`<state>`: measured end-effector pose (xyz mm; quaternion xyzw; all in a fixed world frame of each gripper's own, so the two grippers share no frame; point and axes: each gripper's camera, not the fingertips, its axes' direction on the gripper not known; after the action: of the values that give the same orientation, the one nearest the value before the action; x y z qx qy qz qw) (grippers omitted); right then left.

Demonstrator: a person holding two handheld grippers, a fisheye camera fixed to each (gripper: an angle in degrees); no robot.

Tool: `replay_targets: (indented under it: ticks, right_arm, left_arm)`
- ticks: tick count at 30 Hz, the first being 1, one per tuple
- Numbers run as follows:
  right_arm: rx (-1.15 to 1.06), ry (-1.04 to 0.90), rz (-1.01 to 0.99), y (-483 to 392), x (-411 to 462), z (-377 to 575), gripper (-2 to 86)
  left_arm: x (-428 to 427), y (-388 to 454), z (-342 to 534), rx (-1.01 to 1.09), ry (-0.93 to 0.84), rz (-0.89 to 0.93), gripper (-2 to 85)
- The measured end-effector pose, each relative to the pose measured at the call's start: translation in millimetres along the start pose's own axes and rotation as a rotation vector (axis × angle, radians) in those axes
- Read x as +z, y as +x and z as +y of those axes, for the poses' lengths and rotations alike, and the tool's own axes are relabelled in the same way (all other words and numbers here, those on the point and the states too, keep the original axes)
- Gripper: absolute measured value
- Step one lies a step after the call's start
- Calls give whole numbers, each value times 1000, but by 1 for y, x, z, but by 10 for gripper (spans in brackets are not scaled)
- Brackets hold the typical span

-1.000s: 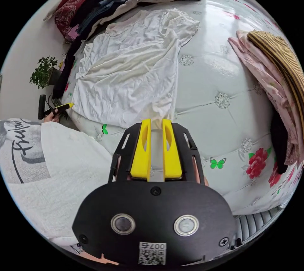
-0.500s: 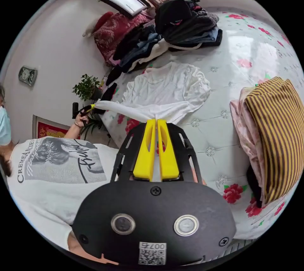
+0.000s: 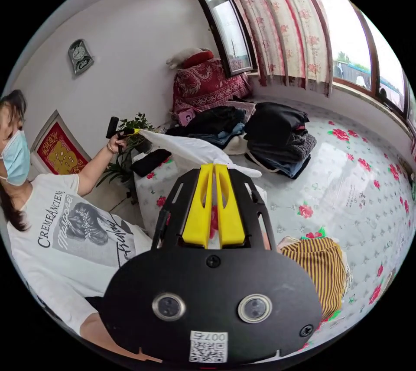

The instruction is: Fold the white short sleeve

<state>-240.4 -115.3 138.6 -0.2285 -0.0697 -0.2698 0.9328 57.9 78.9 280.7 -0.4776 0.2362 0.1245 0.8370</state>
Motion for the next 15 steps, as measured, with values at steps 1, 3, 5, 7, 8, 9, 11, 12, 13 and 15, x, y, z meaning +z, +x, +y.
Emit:
replay_targets:
  ticks: [1,3,5,7,8,9,11,12,13,15]
  right_arm:
    - [-18,-22,12,-10,0,13,-3]
    - [-28,-64,15,-23,6,37,-3]
    - [-19,-110,26,-34,22,65,-3]
    - [38,-179,15,-43,56,111,-3]
    - [56,-199,14,-45,66,123,-3]
    - [96,-248,18,-47,89,148,-3]
    - [168,-323,12,-50,124,186,-2]
    - [219,-376,12,-51,146,210,-2]
    - [266,-425,5,-54,164,233,-2]
    - [301,-498,2,-62,184,260,-2]
  left_arm:
    - [3,3,15,10,-37,-18,-10]
    - [12,2,43,0,-98,-42,-10]
    - [33,-11,90,-61,-182,-85,-10]
    - [54,-27,129,-138,-243,-104,-10]
    - [69,-39,157,-193,-278,-109,-10]
    - [77,-45,171,-217,-301,-116,-10]
    - [109,-63,226,-318,-407,-145,-10]
    - [117,-66,239,-338,-436,-150,-10]
    - [128,-72,263,-381,-485,-157,-10]
    - [138,-76,292,-442,-535,-156,-10]
